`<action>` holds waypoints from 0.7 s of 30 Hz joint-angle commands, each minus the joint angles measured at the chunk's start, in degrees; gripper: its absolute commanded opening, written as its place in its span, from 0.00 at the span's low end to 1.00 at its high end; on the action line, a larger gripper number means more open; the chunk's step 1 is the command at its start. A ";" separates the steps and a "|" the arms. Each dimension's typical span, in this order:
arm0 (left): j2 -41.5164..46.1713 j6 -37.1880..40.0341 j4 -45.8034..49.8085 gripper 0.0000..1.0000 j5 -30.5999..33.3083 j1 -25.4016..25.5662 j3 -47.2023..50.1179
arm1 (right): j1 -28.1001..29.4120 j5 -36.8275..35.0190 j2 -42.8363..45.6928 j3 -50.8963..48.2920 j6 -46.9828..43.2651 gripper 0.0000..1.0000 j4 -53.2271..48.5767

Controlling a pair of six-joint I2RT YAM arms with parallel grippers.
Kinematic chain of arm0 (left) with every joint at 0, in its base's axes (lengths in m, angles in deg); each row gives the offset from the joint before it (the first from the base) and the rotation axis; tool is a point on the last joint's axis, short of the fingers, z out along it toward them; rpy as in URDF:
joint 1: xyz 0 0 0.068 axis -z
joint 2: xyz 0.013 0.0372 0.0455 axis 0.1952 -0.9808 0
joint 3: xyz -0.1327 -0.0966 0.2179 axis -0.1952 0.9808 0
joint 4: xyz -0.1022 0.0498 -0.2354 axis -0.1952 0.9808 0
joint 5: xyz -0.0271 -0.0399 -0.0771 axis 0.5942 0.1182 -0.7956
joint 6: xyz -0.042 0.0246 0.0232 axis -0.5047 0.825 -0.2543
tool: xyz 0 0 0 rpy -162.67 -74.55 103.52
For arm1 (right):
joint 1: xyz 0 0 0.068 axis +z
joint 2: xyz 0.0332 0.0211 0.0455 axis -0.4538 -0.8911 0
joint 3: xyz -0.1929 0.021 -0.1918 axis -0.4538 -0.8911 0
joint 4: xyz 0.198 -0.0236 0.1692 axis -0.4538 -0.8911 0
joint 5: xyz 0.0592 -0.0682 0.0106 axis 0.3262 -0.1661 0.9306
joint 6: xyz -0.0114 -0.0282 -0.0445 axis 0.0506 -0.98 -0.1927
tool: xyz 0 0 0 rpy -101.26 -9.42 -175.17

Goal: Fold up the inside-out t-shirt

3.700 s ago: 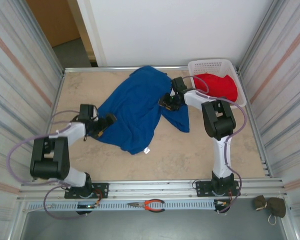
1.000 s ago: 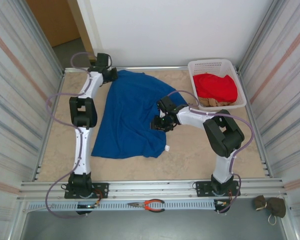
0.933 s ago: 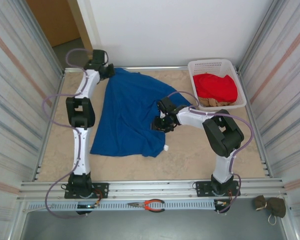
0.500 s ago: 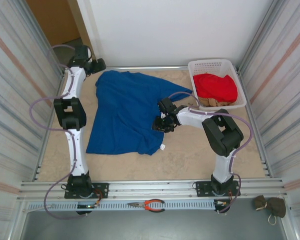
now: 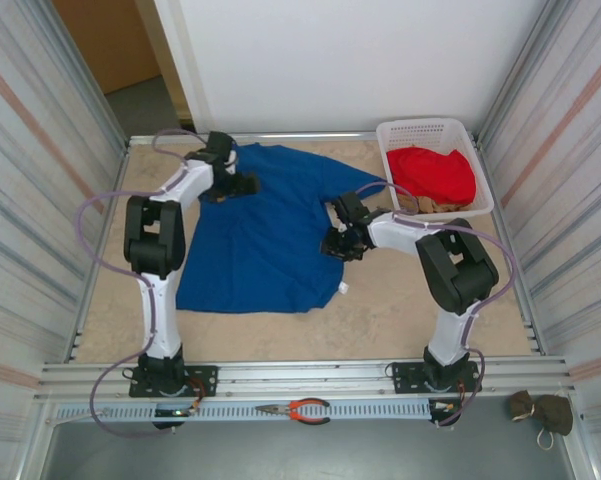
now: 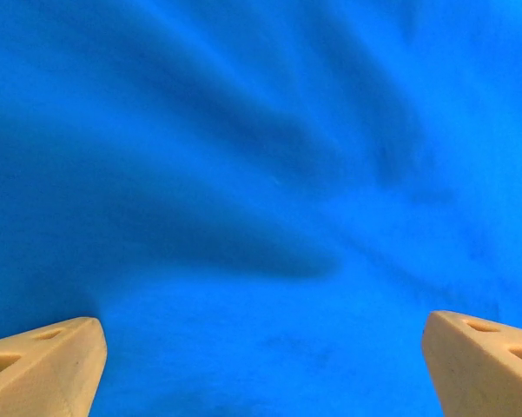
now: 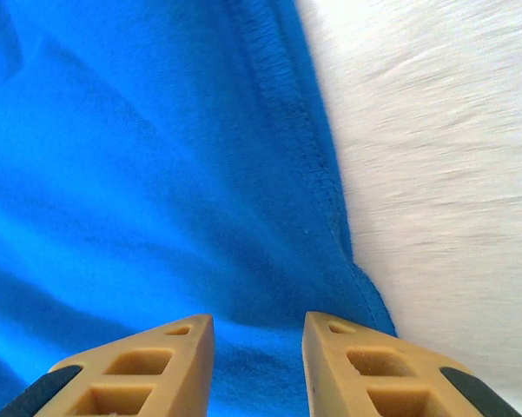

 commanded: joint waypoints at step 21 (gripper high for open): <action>42.05 -9.60 -9.63 0.99 -6.16 6.27 44.63 | 7.14 -3.88 20.67 -10.79 2.22 0.45 -3.52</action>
